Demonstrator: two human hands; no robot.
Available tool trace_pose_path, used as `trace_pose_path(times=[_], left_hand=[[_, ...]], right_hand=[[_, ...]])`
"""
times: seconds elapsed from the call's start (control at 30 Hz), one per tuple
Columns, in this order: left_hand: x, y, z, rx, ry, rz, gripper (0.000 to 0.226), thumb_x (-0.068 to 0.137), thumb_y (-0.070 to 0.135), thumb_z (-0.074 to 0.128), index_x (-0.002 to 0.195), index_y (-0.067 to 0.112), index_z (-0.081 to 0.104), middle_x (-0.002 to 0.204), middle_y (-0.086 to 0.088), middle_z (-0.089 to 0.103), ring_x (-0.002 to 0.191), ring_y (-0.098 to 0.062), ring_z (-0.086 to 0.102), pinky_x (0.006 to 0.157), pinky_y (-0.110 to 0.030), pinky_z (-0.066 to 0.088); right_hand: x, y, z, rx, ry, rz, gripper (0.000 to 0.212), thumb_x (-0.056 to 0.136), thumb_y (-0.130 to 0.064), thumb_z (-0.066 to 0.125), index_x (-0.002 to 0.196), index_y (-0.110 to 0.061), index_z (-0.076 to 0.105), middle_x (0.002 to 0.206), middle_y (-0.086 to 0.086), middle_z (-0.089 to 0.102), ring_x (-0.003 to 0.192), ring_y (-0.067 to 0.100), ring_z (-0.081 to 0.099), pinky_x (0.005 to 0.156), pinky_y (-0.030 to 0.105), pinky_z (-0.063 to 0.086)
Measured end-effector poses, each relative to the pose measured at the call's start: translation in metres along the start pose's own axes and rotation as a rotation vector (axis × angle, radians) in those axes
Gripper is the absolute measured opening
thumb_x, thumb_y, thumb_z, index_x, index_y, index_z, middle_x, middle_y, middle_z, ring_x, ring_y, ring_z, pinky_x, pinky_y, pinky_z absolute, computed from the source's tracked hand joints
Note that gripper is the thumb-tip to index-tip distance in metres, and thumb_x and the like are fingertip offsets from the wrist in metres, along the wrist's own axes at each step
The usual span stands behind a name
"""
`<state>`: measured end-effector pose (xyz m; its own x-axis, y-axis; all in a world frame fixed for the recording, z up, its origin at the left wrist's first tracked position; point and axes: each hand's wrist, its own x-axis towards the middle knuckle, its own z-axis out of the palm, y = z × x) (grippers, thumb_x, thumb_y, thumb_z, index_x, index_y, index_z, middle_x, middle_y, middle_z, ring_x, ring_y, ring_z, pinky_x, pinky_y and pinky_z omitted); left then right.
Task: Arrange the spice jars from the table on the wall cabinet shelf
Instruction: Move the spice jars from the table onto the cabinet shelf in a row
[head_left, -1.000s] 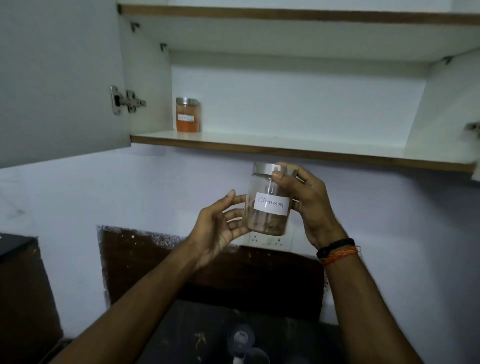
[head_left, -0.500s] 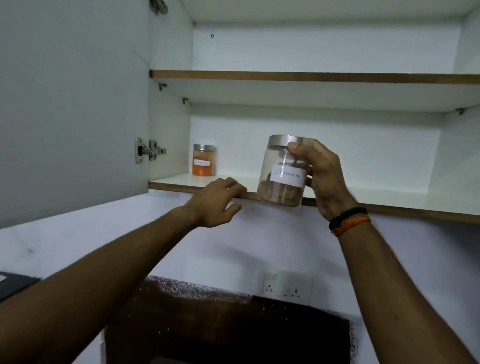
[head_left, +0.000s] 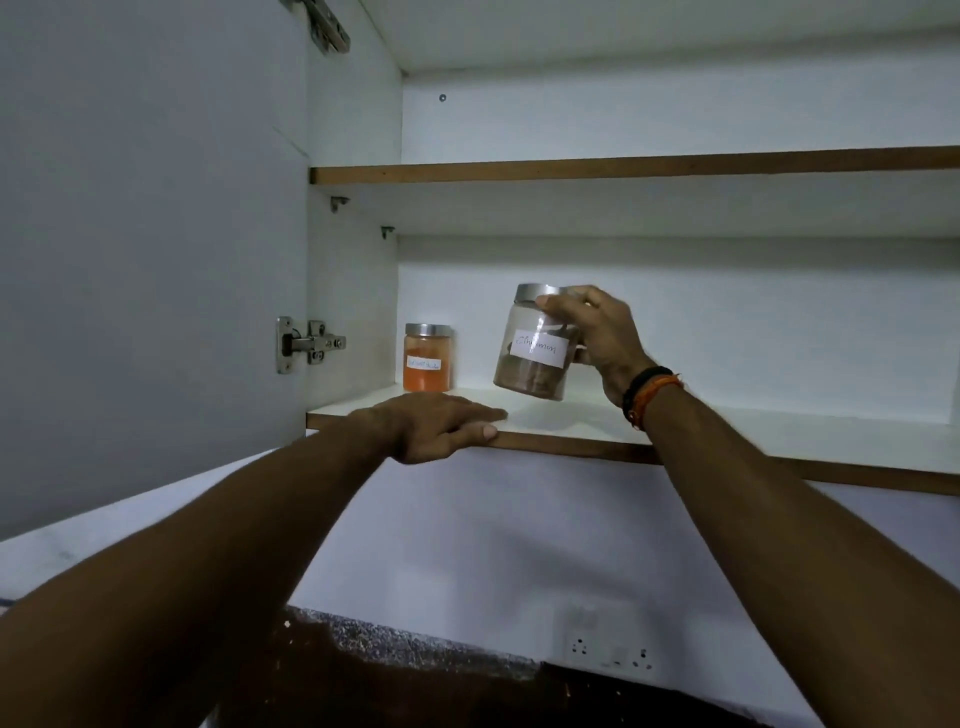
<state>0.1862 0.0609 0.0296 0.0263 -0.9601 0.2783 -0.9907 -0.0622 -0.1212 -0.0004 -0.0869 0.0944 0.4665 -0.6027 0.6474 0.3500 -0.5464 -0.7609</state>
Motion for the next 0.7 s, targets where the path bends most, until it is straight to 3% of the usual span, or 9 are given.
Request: trace_pose_path(times=[0.07,0.13,0.27,0.4,0.6,0.7], left_hand=[[0.006,-0.004,-0.001,0.021,-0.019,0.020,0.059,0.101,0.061,0.021,0.154,0.037,0.030,0.154,0.004,0.045,0.139,-0.017,0.042,0.116,-0.037,0.032],[0.009,-0.006,0.002,0.030,-0.018,0.043,0.062,0.100,0.062,0.021,0.155,0.034,0.029,0.155,0.003,0.044,0.140,-0.018,0.042,0.116,-0.039,0.033],[0.014,-0.014,0.006,0.034,0.011,0.076,0.070,0.094,0.065,0.019,0.154,0.032,0.032,0.155,0.002,0.045,0.140,-0.018,0.042,0.117,-0.040,0.035],[0.016,-0.016,0.009,0.014,0.015,0.068,0.071,0.093,0.065,0.020,0.153,0.030,0.035,0.155,0.001,0.045,0.140,-0.020,0.043,0.117,-0.039,0.034],[0.018,-0.019,0.011,0.004,0.033,0.085,0.071,0.093,0.063,0.022,0.152,0.025,0.039,0.152,0.000,0.049,0.137,-0.022,0.048,0.115,-0.041,0.037],[0.019,-0.020,0.012,-0.014,0.047,0.095,0.070,0.094,0.062,0.024,0.151,0.025,0.041,0.149,-0.001,0.052,0.133,-0.023,0.052,0.111,-0.040,0.039]], right_hand=[[0.020,0.016,0.006,-0.044,-0.015,0.026,0.038,0.084,-0.029,0.078,0.110,-0.005,0.066,0.111,0.011,0.071,0.098,0.031,0.070,0.086,0.050,0.058],[0.036,0.029,0.010,-0.101,-0.051,0.036,0.035,0.083,-0.027,0.079,0.108,-0.007,0.067,0.114,0.011,0.070,0.101,0.032,0.070,0.085,0.050,0.058],[0.066,0.053,0.024,-0.238,-0.103,0.015,0.037,0.082,-0.026,0.081,0.113,-0.011,0.067,0.107,0.006,0.071,0.089,0.022,0.068,0.067,0.029,0.052],[0.091,0.077,0.046,-0.330,-0.168,0.039,0.044,0.082,-0.029,0.081,0.120,-0.014,0.063,0.115,0.010,0.069,0.102,0.028,0.067,0.071,0.032,0.054],[0.120,0.092,0.068,-0.419,-0.231,0.087,0.041,0.084,-0.029,0.077,0.118,-0.012,0.062,0.115,0.012,0.070,0.104,0.033,0.068,0.087,0.047,0.059],[0.127,0.092,0.074,-0.479,-0.250,0.083,0.042,0.086,-0.030,0.075,0.121,-0.011,0.063,0.121,0.010,0.068,0.110,0.032,0.065,0.083,0.039,0.057]])
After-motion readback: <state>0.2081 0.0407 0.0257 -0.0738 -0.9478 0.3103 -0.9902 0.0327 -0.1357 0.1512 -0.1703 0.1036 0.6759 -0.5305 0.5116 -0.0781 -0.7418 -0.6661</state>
